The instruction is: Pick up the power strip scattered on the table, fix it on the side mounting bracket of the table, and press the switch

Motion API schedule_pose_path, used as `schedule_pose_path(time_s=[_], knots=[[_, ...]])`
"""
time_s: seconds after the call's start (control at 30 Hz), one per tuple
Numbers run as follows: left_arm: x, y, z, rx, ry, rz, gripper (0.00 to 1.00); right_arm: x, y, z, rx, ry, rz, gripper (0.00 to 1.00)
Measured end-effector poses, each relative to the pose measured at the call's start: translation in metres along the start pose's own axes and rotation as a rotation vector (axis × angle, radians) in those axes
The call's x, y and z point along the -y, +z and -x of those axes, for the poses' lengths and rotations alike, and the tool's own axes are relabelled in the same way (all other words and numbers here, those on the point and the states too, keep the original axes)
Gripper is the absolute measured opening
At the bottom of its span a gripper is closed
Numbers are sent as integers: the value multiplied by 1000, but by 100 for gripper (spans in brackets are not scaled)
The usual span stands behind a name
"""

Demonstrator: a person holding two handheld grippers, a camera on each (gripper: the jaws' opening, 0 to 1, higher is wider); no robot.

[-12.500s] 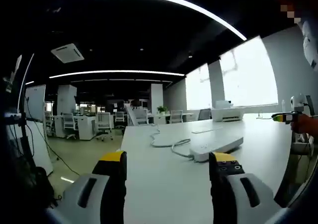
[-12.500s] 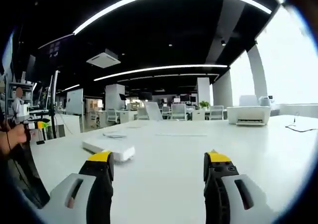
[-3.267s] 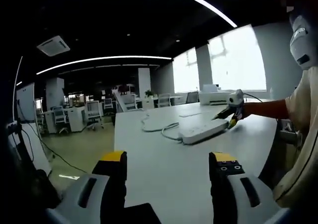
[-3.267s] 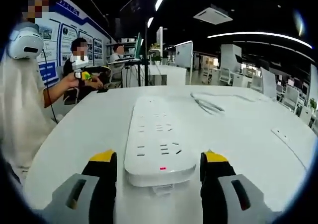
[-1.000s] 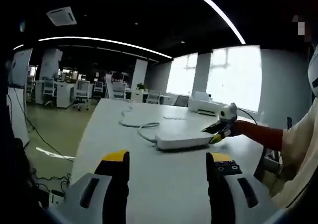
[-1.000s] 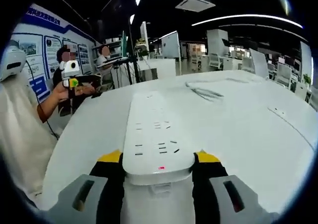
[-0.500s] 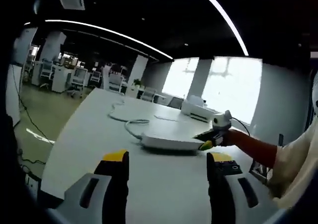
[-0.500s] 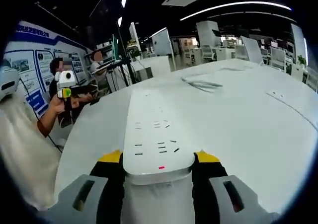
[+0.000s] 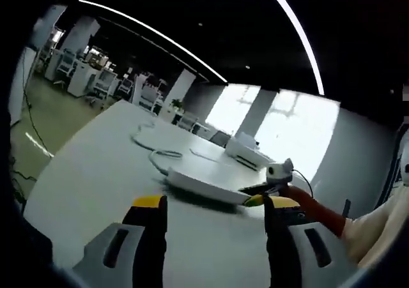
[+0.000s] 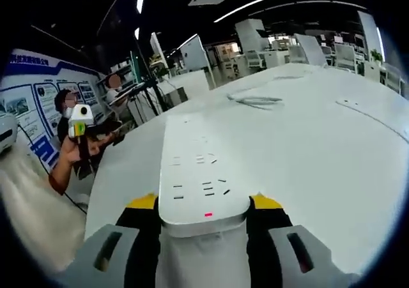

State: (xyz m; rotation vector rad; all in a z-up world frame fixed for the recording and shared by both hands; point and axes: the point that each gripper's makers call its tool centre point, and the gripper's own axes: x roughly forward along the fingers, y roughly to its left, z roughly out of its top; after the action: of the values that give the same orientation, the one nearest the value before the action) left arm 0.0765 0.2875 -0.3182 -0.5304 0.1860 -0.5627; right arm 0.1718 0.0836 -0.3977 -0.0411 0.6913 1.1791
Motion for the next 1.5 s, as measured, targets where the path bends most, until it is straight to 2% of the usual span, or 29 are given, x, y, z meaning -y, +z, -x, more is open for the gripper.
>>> schedule_pose_path(time_s=[0.13, 0.3, 0.4, 0.5, 0.8, 0.93, 1.27, 1.5], knots=[[2, -2, -6, 0, -1, 53, 65, -3, -1, 0, 0, -13, -20, 48], [0, -5, -14, -5, 22, 193, 67, -6, -2, -1, 6, -26, -40, 48], [5, -4, -20, -9, 5, 189, 67, -7, -3, -1, 18, -33, -38, 48], [8, -4, -25, -9, -3, 238, 69, -8, -3, -1, 28, -39, -42, 48], [8, -2, -38, 48, 32, 460, 67, -9, -2, -2, 45, -51, -44, 48], [-2, -1, -41, 82, 75, 598, 67, -10, -2, -2, 48, -55, -39, 48], [1, -3, -61, 85, 58, 724, 72, -11, -2, -3, 50, -55, -45, 48], [3, -9, -77, 70, 53, 762, 72, -12, -3, -3, 48, -51, -66, 48]])
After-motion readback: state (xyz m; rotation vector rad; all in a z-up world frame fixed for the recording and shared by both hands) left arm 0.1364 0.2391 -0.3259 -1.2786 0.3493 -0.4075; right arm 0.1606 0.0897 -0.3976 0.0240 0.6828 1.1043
